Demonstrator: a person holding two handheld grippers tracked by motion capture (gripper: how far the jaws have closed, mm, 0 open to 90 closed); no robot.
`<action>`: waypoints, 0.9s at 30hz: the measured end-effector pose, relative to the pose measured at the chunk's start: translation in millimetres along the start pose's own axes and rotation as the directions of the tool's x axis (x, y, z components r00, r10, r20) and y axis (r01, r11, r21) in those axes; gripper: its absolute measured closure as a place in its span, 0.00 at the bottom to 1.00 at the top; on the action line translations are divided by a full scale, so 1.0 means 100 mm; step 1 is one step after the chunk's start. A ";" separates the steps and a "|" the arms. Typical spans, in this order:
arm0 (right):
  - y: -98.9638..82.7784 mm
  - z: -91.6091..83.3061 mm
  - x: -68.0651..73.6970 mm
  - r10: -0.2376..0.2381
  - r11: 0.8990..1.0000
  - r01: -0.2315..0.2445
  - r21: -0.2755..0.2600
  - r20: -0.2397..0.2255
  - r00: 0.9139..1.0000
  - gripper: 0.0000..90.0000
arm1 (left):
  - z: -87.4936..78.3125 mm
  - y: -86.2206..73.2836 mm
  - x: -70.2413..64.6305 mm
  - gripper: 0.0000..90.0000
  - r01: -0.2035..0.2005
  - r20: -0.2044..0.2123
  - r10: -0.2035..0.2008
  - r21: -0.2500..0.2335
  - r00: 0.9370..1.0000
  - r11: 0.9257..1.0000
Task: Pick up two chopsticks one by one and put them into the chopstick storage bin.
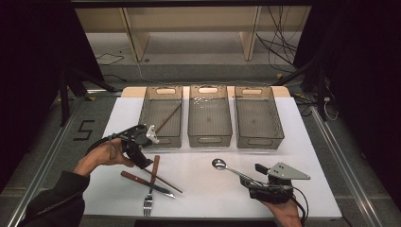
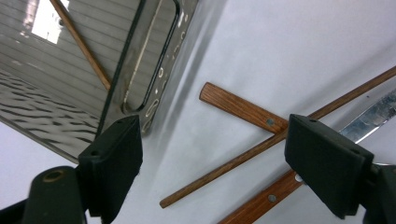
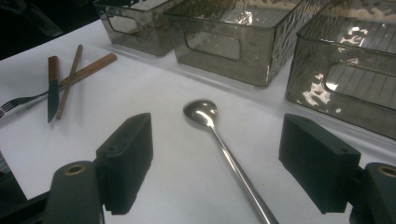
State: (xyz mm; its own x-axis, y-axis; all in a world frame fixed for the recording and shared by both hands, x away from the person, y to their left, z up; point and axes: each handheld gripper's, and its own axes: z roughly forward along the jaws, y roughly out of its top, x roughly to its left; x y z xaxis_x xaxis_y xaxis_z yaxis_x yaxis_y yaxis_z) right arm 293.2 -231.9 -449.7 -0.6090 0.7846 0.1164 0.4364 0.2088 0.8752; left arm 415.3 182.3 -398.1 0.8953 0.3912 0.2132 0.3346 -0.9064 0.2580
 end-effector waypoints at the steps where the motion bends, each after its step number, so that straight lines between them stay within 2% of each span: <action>1: 0.00 0.00 0.00 0.000 1.000 0.000 0.000 0.000 1.000 0.30 | 0.02 -0.01 -0.01 0.21 0.003 -0.001 -0.003 -0.001 1.000 1.000; 4: 0.00 0.00 0.00 -0.001 1.000 0.001 -0.002 -0.001 1.000 0.30 | 0.05 -0.02 -0.02 0.21 -0.025 -0.004 0.026 0.035 1.000 0.999; 8: 0.00 0.00 0.00 0.001 1.000 -0.001 0.001 -0.002 1.000 0.30 | 0.09 -0.04 -0.04 0.22 -0.042 0.005 0.042 0.061 0.999 0.997; 12: 0.00 0.00 0.00 0.001 1.000 -0.001 0.001 -0.002 1.000 0.30 | 0.13 -0.07 -0.04 0.24 -0.049 0.018 0.048 0.062 0.999 0.997; 16: 0.00 0.00 0.01 0.002 1.000 -0.002 0.002 -0.002 1.000 0.30 | 0.18 -0.09 -0.07 0.26 -0.087 0.028 0.084 0.104 0.996 0.991; 19: 0.00 0.00 0.00 0.002 1.000 -0.002 0.002 -0.003 1.000 0.30 | 0.23 -0.10 -0.09 0.28 -0.117 0.052 0.111 0.127 0.992 0.985; 25: 0.00 0.01 0.00 0.002 1.000 -0.002 0.006 -0.003 1.000 0.30 | 0.31 -0.11 -0.14 0.38 -0.142 0.081 0.131 0.144 0.988 0.979; 26: 0.00 0.01 0.00 0.002 1.000 -0.002 0.006 -0.003 1.000 0.30 | 0.32 -0.11 -0.14 0.40 -0.162 0.090 0.149 0.156 0.985 0.974; 27: 0.00 0.01 0.00 0.002 1.000 -0.002 0.004 -0.002 1.000 0.30 | 0.33 -0.11 -0.15 0.41 -0.164 0.094 0.151 0.155 0.984 0.974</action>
State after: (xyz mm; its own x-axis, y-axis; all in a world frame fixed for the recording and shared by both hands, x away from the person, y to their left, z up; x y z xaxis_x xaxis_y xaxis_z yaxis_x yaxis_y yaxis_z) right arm 293.5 -231.5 -450.2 -0.6097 0.7836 0.1189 0.4401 0.2100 0.8731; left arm 408.0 181.5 -435.3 0.9592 0.2333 0.1598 0.2247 -0.9719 0.0701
